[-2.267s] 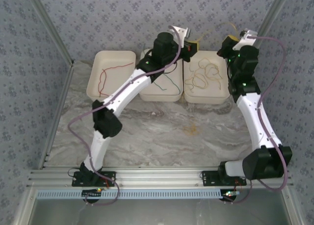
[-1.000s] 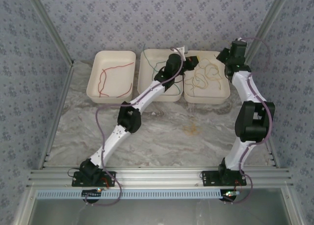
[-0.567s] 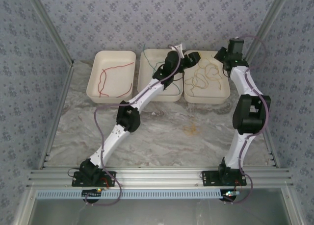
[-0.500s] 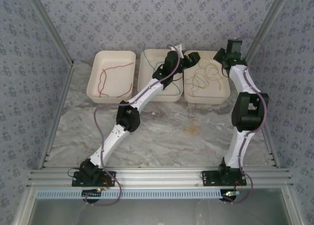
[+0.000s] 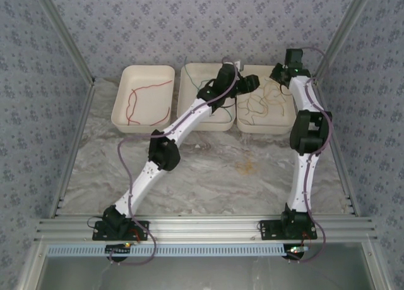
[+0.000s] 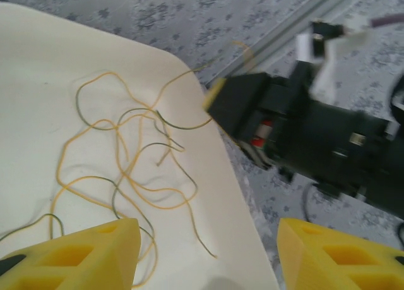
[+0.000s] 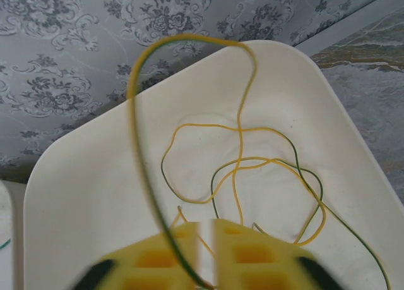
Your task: Untangle the cables
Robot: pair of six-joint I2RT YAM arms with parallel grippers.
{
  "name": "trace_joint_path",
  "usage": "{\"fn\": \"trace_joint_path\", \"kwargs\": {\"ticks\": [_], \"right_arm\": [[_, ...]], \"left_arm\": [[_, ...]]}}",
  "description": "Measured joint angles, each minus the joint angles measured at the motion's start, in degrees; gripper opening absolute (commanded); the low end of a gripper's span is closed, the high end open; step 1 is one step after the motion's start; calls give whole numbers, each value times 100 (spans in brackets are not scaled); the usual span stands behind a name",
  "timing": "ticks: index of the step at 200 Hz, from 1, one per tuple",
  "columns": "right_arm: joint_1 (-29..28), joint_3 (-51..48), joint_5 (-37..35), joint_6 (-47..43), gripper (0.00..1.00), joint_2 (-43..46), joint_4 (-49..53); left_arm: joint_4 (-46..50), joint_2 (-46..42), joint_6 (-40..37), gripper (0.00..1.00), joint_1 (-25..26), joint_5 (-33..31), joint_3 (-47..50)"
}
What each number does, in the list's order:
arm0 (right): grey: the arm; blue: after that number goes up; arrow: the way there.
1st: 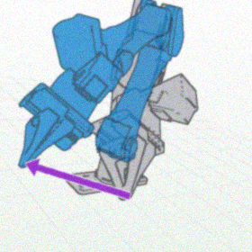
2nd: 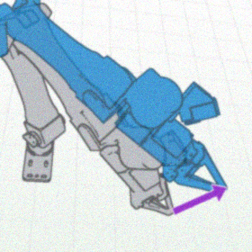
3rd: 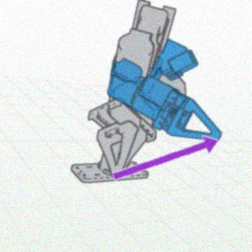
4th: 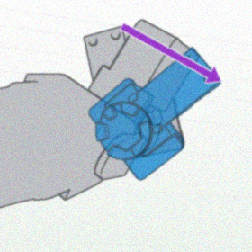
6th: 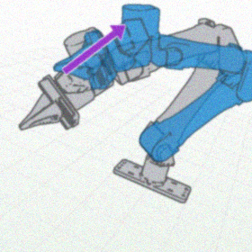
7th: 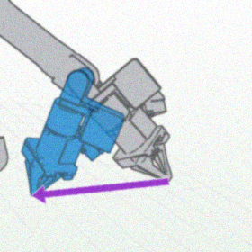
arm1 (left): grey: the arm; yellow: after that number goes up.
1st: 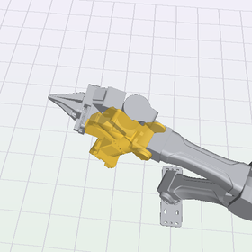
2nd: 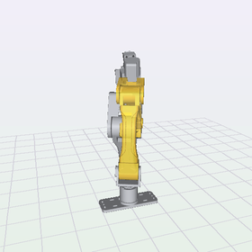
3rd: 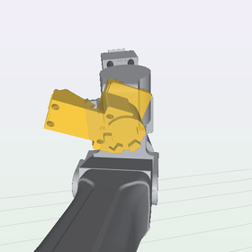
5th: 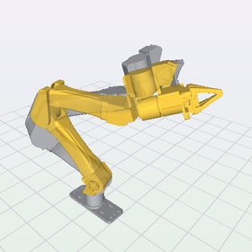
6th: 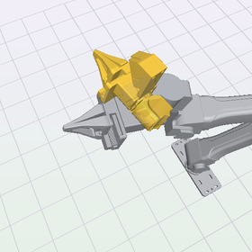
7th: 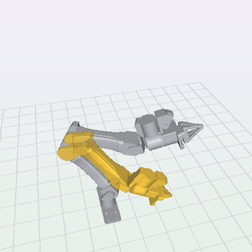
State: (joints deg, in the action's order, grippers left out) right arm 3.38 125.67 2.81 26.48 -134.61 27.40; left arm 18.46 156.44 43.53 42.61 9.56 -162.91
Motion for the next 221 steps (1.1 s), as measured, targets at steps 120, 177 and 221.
{"fn": "trace_joint_path", "kwargs": {"ticks": [120,177,221], "right_arm": [[-743,-2135,-144,-490,52,2315,101],[-1364,-6109,-505,31,50,5989,-669],[-2330,-8854,-407,1812,50,7206,-529]], "left_arm": [[2286,-1657,-1220,41,315,-1040,568],[111,-5257,-562,36,621,-785,7750],[-1725,-6096,393,36,1204,-748,10533]]}}
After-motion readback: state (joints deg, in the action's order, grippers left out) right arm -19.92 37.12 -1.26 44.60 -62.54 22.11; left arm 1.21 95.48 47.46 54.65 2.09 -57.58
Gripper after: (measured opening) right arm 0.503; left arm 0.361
